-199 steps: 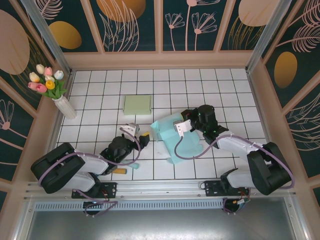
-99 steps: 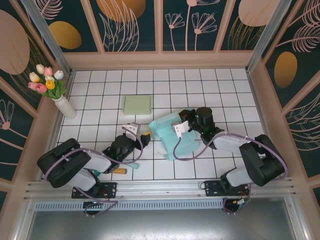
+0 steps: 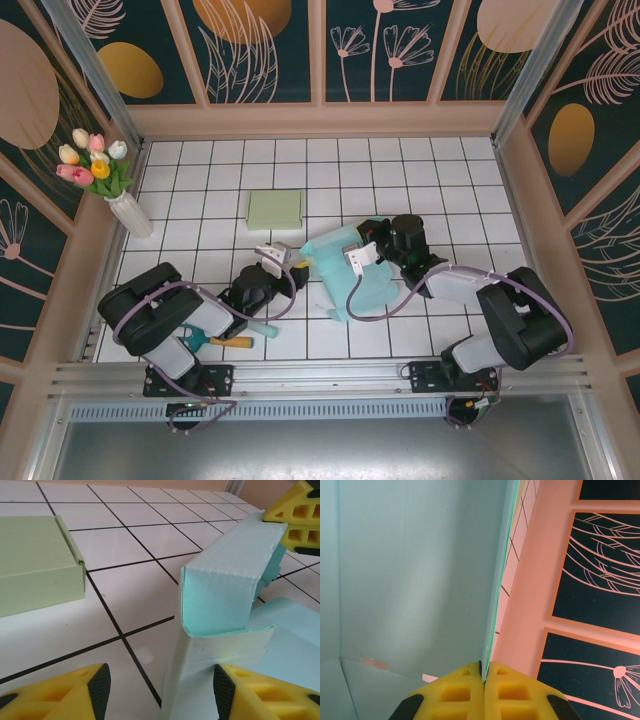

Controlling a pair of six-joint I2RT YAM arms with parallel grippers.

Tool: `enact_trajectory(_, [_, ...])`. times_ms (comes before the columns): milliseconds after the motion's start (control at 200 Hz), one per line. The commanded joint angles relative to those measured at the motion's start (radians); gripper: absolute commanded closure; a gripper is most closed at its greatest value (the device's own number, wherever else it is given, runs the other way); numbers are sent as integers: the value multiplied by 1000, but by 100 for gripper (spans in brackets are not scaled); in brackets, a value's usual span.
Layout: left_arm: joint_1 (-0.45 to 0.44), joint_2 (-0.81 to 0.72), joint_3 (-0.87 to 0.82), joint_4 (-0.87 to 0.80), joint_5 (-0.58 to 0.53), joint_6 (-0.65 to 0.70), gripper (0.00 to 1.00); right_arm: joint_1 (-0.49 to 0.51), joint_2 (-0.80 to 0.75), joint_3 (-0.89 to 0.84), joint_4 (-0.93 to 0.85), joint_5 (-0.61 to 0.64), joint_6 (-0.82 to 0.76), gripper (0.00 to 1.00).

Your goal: Fold the paper box

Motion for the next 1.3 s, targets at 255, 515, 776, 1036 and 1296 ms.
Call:
enact_trajectory(255, [-3, 33, 46, 43, -25, -53, 41, -1, 13, -9, -24, -27, -20, 100])
enact_trajectory(515, [-5, 63, 55, 95, -23, -124, 49, -1, 13, -11, -27, -28, -20, 100])
enact_trajectory(776, [-34, 121, 87, 144, 17, -147, 51, 0, 16, -14, -27, -27, -10, 100])
enact_trajectory(1036, [-63, 158, 147, 91, -62, -154, 54, 7, 10, -21, -21, -24, -9, 100])
enact_trajectory(1296, [-78, 179, 199, 51, -127, -181, 51, 11, 0, -17, -36, -21, -8, 100])
